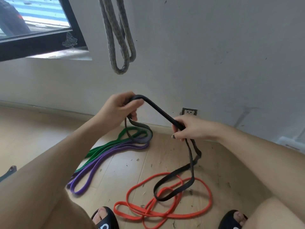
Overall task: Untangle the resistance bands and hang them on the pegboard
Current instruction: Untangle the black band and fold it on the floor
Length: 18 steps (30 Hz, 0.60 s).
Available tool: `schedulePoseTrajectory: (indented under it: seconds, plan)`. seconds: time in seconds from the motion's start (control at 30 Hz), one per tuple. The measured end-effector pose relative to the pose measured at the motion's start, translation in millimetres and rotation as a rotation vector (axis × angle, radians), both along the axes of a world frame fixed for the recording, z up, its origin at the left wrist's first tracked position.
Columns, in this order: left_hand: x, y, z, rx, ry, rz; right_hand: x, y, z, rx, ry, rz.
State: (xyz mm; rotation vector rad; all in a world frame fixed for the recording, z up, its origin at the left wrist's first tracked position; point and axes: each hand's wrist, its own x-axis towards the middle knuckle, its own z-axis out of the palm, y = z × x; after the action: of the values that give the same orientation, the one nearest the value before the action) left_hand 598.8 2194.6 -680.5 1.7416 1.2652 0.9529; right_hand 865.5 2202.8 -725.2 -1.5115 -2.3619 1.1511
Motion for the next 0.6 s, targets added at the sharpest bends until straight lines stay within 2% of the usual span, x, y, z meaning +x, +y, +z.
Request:
schedulePoseTrajectory:
  seconds: [0.07, 0.1, 0.2, 0.27, 0.33, 0.47, 0.5, 0.6]
  plan:
    - [-11.5, 5.1, -7.3, -0.032, 0.030, 0.067, 5.1, 2.6, -4.2, 0.035, -0.004, -0.072]
    - [-19.8, 7.1, -13.2, -0.083, 0.180, 0.051, 6.7, 4.1, -3.8, 0.065, 0.004, -0.106]
    - [-37.5, 4.2, -33.6, -0.347, 0.912, -0.215, 2.4, 3.3, 8.3, 0.148, 0.058, -0.151]
    - [-30.4, -4.5, -43.0, -0.482, 1.127, -0.349, -8.8, -3.6, 20.2, 0.165, 0.109, -0.124]
    - [-17.6, -8.4, -51.6, -0.435, 1.096, -0.364, -24.5, -13.9, 30.4, 0.134, 0.176, -0.068]
    - [23.2, -16.7, -40.2, -0.229, 0.498, -0.315, -45.2, -25.7, 40.4, 0.086, 0.210, -0.002]
    - [30.0, -16.8, -35.4, -0.174, 0.421, -0.292, -47.0, -25.9, 41.6, 0.076, 0.218, 0.004]
    - [32.9, -15.3, -22.8, -0.094, 0.409, -0.249, -43.7, -21.8, 42.3, 0.083, 0.201, 0.002]
